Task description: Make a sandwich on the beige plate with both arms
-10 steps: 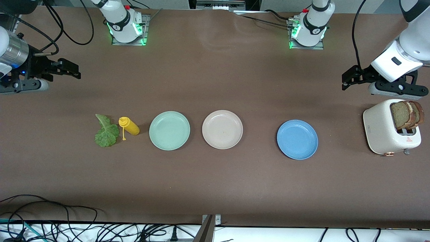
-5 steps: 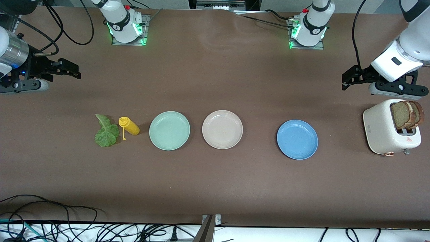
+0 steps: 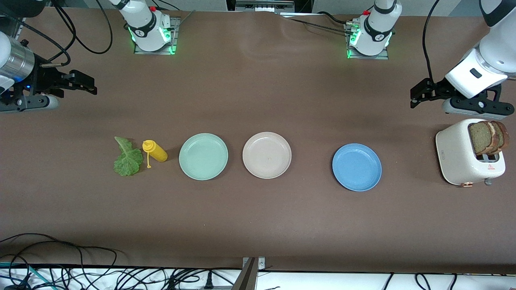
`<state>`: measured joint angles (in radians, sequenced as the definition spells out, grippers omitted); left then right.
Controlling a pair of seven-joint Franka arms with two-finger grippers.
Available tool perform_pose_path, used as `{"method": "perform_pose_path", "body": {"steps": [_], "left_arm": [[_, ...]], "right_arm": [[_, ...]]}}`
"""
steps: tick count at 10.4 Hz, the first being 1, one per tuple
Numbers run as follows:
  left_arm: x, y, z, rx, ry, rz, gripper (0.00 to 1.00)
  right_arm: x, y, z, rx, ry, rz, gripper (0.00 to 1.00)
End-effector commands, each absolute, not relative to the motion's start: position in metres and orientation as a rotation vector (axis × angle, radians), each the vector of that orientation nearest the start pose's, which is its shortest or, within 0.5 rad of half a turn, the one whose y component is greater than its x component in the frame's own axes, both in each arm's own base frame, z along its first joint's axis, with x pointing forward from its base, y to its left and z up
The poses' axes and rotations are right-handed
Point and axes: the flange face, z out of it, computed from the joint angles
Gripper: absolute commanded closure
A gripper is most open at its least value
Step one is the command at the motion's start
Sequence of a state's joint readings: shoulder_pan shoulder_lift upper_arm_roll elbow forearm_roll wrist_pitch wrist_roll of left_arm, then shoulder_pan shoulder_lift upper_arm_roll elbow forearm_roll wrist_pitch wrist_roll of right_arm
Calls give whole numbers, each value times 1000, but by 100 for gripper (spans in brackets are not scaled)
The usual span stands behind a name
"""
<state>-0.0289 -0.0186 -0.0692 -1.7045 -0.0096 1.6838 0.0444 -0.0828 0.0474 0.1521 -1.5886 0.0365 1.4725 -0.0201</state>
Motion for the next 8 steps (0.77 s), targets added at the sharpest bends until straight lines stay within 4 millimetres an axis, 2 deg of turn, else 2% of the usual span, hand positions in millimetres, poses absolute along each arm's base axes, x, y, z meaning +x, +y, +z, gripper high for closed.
{"method": "perform_pose_path", "body": {"steps": [1, 6, 8], "left_arm": [[552, -54, 586, -3120, 249, 7, 0], [552, -54, 587, -3120, 249, 5, 0], [552, -54, 586, -3120, 249, 7, 0]], "right_arm": [[555, 39, 586, -3065, -161, 260, 0], [556, 35, 586, -3072, -137, 251, 0], [559, 33, 579, -3074, -134, 265, 0]]}}
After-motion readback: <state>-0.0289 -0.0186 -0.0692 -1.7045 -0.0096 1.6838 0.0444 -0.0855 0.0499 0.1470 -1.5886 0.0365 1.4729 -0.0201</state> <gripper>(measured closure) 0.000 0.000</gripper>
